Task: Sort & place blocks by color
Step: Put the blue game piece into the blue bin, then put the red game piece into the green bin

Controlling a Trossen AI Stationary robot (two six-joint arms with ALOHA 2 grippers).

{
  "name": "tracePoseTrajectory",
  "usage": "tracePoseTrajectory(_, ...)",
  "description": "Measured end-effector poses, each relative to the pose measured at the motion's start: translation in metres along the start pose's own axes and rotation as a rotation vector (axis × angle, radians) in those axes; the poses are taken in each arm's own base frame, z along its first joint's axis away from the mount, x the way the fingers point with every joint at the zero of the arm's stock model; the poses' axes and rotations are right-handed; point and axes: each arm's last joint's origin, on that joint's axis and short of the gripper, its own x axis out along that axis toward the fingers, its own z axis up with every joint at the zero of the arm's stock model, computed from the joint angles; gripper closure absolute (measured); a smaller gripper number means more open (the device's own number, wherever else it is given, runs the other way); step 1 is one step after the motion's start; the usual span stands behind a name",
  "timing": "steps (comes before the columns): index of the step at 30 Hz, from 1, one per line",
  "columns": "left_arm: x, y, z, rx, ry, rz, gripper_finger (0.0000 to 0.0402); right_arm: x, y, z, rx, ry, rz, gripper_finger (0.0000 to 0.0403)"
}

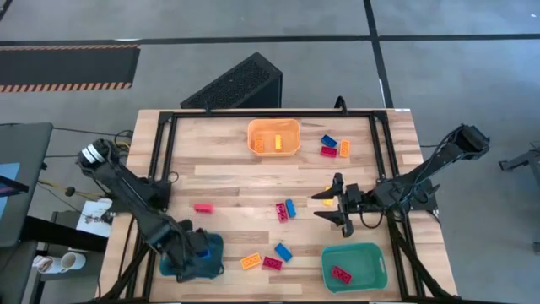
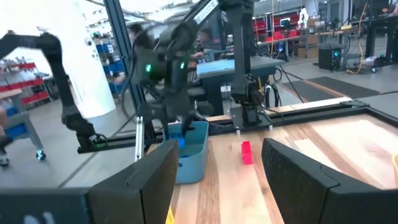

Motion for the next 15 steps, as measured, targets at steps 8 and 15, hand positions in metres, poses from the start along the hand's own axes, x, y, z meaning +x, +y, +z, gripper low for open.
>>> tracePoseTrajectory(8, 0.019, -0.001, 0.002, -0.011, 0.045, 0.060, 0.0081, -0.001, 0.002, 0.003, 0.020, -0.029, 0.015, 0.0149)
tracePoseTrajectory(15, -0.024, 0.014, -0.001, -0.012, -0.081, 0.038, 0.0094, -0.001, 0.002, 0.002, 0.008, -0.023, 0.009, 0.0149)
